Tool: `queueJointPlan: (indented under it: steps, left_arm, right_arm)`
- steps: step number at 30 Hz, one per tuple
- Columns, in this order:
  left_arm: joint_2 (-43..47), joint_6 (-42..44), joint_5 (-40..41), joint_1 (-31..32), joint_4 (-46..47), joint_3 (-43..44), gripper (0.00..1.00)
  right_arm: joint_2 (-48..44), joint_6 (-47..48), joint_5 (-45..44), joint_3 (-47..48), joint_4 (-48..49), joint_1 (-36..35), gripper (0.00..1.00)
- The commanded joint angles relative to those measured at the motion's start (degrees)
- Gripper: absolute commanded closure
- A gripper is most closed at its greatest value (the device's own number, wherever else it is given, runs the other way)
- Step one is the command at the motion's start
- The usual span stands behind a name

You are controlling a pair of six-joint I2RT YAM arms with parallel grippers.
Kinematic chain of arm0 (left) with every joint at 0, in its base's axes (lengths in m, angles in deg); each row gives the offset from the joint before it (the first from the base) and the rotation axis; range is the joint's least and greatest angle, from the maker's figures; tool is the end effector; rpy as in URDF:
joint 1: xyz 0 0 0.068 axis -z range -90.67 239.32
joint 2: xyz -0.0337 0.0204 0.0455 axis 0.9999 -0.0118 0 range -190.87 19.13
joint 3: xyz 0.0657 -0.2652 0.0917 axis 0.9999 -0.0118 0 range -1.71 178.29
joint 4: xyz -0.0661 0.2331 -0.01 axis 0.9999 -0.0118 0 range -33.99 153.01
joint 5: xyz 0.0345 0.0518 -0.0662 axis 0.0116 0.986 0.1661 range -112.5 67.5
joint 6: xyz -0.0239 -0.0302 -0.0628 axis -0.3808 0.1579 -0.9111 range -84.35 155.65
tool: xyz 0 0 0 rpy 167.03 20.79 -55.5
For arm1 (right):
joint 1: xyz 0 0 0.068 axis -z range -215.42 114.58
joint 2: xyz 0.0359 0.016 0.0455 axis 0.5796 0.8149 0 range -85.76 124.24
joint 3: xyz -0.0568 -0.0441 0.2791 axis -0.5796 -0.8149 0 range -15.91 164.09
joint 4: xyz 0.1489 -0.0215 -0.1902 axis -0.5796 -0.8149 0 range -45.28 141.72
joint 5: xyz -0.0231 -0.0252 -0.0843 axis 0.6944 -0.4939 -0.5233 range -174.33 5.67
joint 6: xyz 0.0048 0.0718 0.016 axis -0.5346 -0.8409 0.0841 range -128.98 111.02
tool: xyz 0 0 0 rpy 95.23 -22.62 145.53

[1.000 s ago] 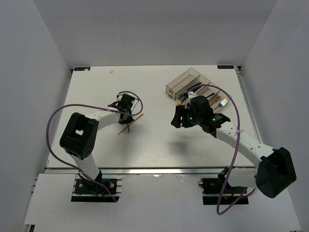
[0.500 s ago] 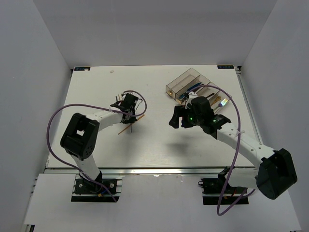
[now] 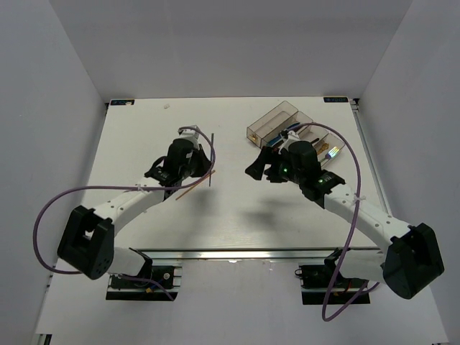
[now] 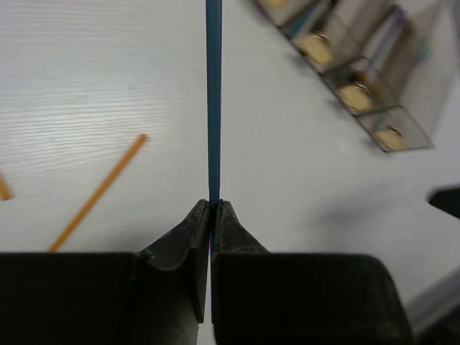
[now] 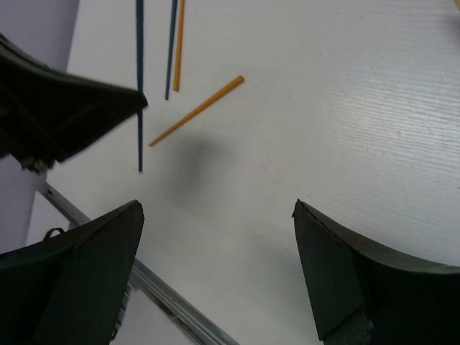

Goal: Sort the eating utensils into containers

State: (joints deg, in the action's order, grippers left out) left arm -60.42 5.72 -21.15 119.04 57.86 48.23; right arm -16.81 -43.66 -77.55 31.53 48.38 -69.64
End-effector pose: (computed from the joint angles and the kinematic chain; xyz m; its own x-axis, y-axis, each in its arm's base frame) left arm 0.2660 -0.1501 0.2526 -0.6681 -0.1932 -0.7186 0.1677 0.9018 -0.3983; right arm 0.2219 0.1595 0.2914 -0.6537 0.2388 -0.7180 -0.3344 0.7601 0.5572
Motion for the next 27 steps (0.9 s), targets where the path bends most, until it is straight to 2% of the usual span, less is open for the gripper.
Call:
queueJointPlan:
  steps: [1, 5, 13, 23, 26, 27]
  left_arm:
    - [4.31, -3.10, -13.72, 1.75, 11.99, -4.48, 1.00]
    - [5.98, -4.87, -18.74, 2.80, 16.30, -6.95, 1.00]
    - [6.08, -4.87, -22.35, 3.86, 17.10, -6.87, 1.00]
    - [3.87, -4.78, -22.61, 4.12, 17.36, -5.81, 1.00]
    - [3.87, -5.13, -23.67, 4.21, 17.80, -5.29, 1.00]
    - [3.87, -5.14, -23.84, 4.21, 17.80, -5.20, 1.00]
  right_arm:
    - [0.66, -5.22, 0.16, 3.01, 8.86, 0.20, 0.11]
    - [4.52, -7.07, 0.16, 5.46, 10.97, 0.20, 0.14]
    - [12.78, -8.47, 3.23, 10.65, 14.05, 0.12, 0.29]
    - [16.65, -10.15, 5.25, 11.71, 17.57, 0.03, 0.32]
    - [18.94, -10.76, 6.74, 12.76, 18.18, 0.03, 0.44]
    - [19.46, -11.11, 7.36, 12.94, 18.62, 0.11, 0.54]
